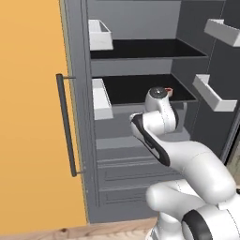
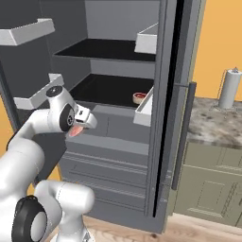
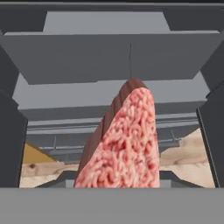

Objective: Place the steak on the counter behind the older steak on the same shelf of the fridge to maintain FIFO order. Close the fridge door when finished.

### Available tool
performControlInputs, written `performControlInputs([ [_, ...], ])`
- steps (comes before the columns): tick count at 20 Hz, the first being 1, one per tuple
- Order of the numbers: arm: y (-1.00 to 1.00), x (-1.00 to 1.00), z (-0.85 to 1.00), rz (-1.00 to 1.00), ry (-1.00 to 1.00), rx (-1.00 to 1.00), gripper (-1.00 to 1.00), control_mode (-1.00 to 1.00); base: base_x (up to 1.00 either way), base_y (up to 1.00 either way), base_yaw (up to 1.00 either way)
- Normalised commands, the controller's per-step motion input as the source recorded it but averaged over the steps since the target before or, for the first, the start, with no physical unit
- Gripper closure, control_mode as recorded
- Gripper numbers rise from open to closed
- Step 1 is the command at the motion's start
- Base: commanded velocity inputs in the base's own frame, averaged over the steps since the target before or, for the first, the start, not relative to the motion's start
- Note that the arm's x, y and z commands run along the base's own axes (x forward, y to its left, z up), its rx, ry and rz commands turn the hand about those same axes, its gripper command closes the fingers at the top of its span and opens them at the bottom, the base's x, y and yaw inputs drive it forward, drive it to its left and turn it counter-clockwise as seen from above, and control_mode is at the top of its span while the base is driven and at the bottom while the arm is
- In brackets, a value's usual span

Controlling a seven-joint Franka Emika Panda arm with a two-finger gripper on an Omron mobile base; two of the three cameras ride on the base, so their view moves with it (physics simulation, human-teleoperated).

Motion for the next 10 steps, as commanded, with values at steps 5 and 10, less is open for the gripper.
performControlInputs([
  [5,0.0,0.0,0.0,0.0,0.0,0.0,1.0,1.0,0.6,-0.01,-0.06],
  [10,0.0,0.0,0.0,0.0,0.0,0.0,1.0,1.0,0.5,-0.21,-0.01],
])
